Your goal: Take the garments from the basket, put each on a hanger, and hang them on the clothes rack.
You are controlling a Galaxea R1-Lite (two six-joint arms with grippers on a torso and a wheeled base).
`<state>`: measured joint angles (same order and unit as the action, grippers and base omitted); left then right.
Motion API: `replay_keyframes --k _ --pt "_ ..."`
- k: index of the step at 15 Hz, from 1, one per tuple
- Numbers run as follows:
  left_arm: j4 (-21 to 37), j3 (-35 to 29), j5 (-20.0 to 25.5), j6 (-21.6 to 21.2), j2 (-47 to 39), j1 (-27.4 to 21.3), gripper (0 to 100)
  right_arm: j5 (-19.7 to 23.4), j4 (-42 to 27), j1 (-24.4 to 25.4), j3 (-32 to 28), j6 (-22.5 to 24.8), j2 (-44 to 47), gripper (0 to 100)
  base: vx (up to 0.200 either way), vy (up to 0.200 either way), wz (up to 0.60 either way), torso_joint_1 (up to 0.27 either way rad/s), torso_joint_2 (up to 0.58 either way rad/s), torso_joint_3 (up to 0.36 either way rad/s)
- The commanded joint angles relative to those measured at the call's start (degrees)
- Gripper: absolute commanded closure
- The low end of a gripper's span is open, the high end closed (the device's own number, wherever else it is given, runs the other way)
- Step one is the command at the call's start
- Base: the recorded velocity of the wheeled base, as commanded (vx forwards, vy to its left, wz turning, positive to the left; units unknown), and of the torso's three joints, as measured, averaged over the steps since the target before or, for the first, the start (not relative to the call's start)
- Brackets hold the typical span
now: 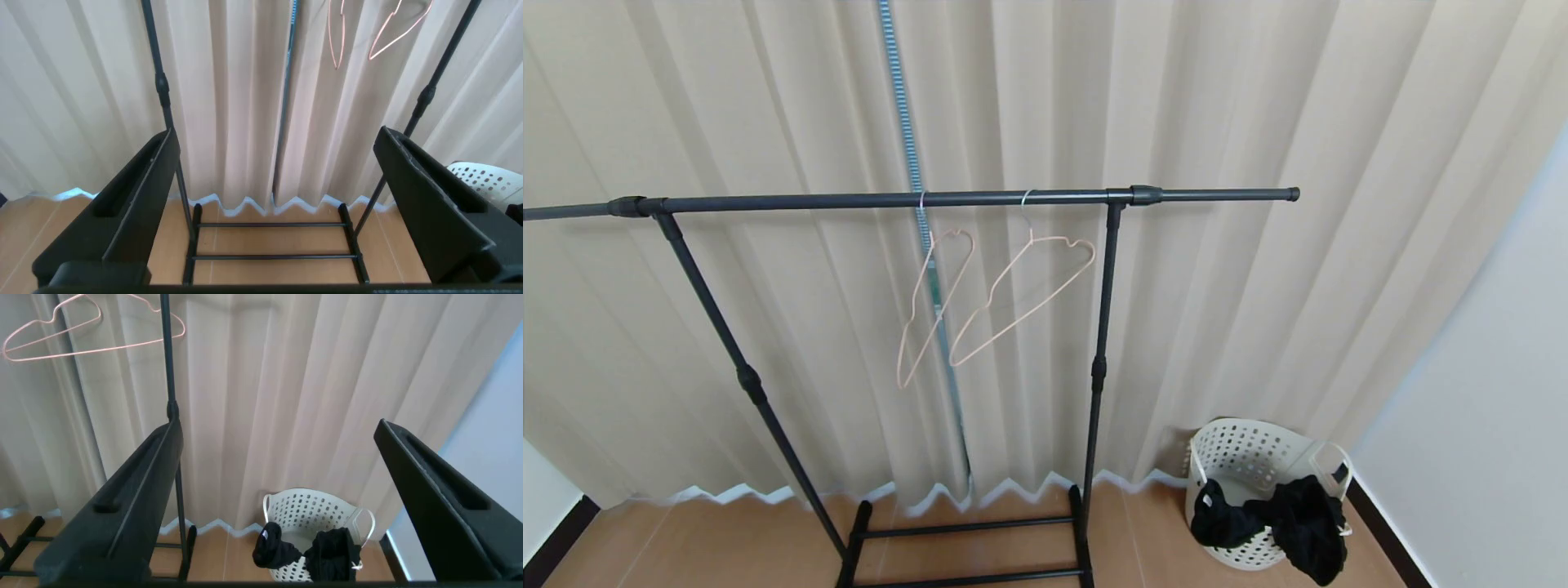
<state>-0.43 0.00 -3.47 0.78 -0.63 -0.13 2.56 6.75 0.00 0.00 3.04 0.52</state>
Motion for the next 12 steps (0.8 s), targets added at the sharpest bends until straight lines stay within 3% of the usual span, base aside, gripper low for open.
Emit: replay_keyframes --k 1,12 --pt "0.0 0.0 0.0 0.0 -0.1 0.0 0 0.0 0.0 0.0 0.0 0.0 0.1 0 0.0 0.0 0.0 0.0 0.0 0.0" --pt "0.0 0.0 0.0 0.0 -0.1 0.0 0 -1.2 0.1 0.0 0.0 0.3 0.2 0 0.0 0.0 0.0 0.0 0.0 0.0"
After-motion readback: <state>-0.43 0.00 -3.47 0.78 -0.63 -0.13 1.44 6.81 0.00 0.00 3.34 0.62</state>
